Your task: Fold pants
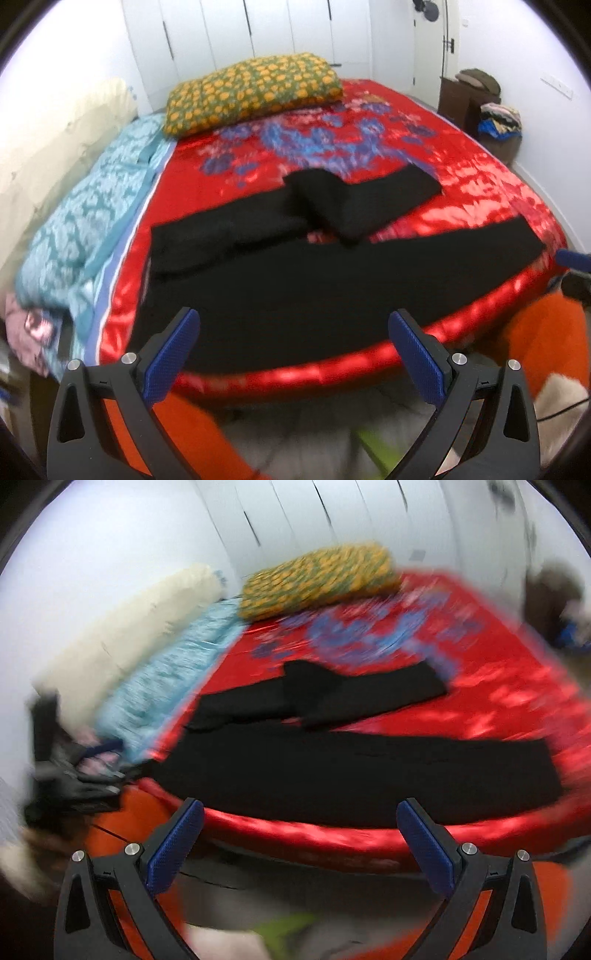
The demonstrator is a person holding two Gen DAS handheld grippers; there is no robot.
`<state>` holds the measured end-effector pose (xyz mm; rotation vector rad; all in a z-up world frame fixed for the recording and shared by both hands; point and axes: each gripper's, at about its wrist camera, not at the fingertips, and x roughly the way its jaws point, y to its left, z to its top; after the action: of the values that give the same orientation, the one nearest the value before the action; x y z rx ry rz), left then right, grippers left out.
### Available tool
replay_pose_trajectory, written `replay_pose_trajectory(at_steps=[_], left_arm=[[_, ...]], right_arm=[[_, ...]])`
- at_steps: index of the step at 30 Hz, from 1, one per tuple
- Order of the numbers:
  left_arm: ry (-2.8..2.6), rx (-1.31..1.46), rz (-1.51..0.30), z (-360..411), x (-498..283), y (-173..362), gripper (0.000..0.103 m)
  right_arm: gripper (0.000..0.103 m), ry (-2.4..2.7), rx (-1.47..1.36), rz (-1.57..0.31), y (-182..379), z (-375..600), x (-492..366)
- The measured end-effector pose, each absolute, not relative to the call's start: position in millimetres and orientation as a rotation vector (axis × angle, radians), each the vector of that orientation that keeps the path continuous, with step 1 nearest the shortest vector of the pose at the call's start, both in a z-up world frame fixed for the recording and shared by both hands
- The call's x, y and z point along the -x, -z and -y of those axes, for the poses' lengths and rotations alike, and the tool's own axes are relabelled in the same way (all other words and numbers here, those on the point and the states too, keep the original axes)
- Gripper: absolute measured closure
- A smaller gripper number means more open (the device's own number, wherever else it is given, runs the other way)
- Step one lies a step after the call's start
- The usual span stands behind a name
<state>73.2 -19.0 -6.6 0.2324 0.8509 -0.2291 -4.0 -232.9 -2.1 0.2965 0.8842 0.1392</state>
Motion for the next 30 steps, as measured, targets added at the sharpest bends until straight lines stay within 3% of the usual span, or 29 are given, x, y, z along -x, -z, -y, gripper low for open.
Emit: replay_pose_trajectory(at_steps=[6, 14, 23, 24, 25, 26, 27, 30], left_arm=[[0.162, -0.135, -0.881, 16, -140, 25, 0.001], [0.095, -0.12, -1.051, 13, -183, 91, 0.001], [0.051, -0.146, -1.146, 16, -208, 131, 0.001], [0.05, -0.154, -1.151, 18, -208, 134, 0.001], [0.049, -0.162, -1.156, 19, -210, 137, 0.001], [0.048, -0.168, -1.163, 20, -211, 139, 0.001], [0.047, -0.171, -1.169, 21, -213, 141, 0.001], [0.038, -0.179, -1.165, 24, -222, 143, 0.001]], right_arm=[[0.0, -0.123, -0.361, -0.916, 29, 336, -134], [0.001, -0.009, -0.426, -1.169, 120, 479, -339], [0.043, -0.094, -0.222, -1.377, 185, 491, -440], [0.052, -0.105, -0.209, -1.404, 190, 489, -441], [0.075, -0.104, -0.163, -1.429, 194, 487, -443], [0.089, -0.093, -0.103, -1.436, 193, 484, -444], [0.094, -0.093, -0.081, -1.433, 190, 483, -445], [0.095, -0.054, 0.042, -1.344, 156, 484, -445]])
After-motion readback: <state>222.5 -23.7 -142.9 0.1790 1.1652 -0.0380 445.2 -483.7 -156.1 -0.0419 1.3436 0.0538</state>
